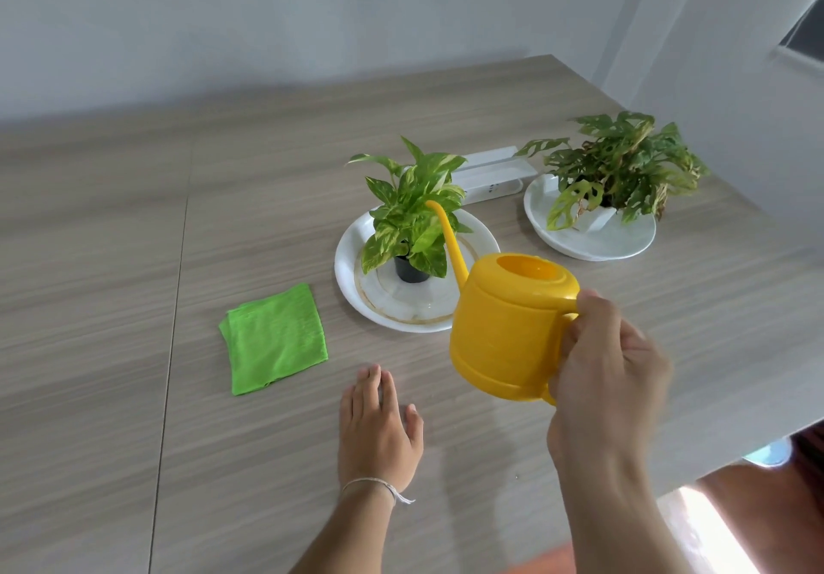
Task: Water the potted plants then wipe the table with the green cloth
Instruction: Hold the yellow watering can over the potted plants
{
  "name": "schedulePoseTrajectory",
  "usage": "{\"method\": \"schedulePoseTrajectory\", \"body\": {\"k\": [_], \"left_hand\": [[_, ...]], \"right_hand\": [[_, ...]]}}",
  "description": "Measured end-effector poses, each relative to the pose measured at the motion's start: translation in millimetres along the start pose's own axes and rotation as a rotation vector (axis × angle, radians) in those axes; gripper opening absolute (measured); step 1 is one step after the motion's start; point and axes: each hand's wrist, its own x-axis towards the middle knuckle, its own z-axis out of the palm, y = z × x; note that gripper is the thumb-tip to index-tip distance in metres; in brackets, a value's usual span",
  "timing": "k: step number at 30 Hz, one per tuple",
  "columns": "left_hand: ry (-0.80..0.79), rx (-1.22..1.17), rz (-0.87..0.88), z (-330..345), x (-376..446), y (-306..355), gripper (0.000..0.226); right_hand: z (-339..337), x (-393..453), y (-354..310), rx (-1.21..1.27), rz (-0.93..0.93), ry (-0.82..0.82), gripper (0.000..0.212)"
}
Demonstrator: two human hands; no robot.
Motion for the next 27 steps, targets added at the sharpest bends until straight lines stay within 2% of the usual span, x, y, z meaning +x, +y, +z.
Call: {"method": "schedulePoseTrajectory", "body": {"k": [9,15,18,21,24,27], "left_hand": [[0.014,-0.008,0.009,3.4,-3.8,-6.0,0.062],[0.119,-0.007,0.050,13.7,-3.0,-11.0,0.062],[0.170,0.001,0.073,23.0,-2.9,-15.1,0.063],[0.229,-0.028,0.035,29.8,0.6,-14.3,0.065],[0.246,-0.141,0.072,34.1,8.6,25.9,0.060],[0.154,-0.239,0.304,43.7,19.3,97.4,0.059]], "right_hand": [[-29.2,12.6,28.0,0.175,0.047,0.115,0.049],[-68.9,47.6,41.9,0.266,0.094,0.228,0.049],[-90.2,73.5,53.2,0.310,0.117,0.295,0.056],[-109.1,102.7,67.6,0.347,0.123,0.353,0.057],[-127.7,134.4,82.0,0.338,0.099,0.379,0.046],[-147.2,167.7,96.8,0.303,0.070,0.416,0.038]]}}
